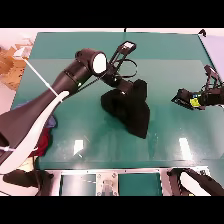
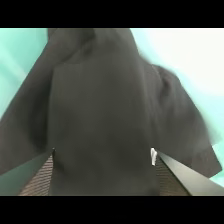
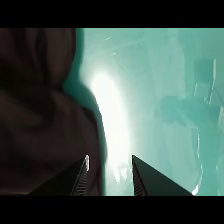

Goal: Fold the shirts.

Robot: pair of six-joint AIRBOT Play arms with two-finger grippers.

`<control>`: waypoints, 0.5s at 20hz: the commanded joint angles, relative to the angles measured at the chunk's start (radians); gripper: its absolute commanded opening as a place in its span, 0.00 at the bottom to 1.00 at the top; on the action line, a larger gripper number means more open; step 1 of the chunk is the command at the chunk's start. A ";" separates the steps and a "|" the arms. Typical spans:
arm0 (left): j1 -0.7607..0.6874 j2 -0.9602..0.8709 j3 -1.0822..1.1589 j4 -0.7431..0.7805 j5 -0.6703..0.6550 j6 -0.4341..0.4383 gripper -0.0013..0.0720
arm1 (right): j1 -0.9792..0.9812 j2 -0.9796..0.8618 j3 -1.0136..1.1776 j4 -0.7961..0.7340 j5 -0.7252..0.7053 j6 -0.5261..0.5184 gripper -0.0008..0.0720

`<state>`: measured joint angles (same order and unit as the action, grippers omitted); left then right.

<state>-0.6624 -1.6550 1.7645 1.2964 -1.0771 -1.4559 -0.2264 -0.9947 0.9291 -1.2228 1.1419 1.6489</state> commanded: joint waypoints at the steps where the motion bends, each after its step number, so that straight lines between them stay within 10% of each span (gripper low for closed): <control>1: 0.067 -0.011 0.072 -0.005 -0.123 -0.033 0.98 | -0.042 -0.004 0.005 0.000 0.011 -0.011 0.47; 6: 0.319 -0.005 0.023 0.022 -0.361 -0.072 0.98 | -0.078 -0.106 -0.052 0.040 0.021 -0.047 0.47; 10: 0.402 -0.005 -0.288 -0.168 -0.160 -0.068 0.98 | -0.078 -0.310 -0.060 0.304 -0.066 -0.247 0.47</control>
<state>-0.3252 -1.6596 1.6428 1.2552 -1.3380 -1.5223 -0.3000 -1.1919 0.8783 -1.0870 1.1328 1.5291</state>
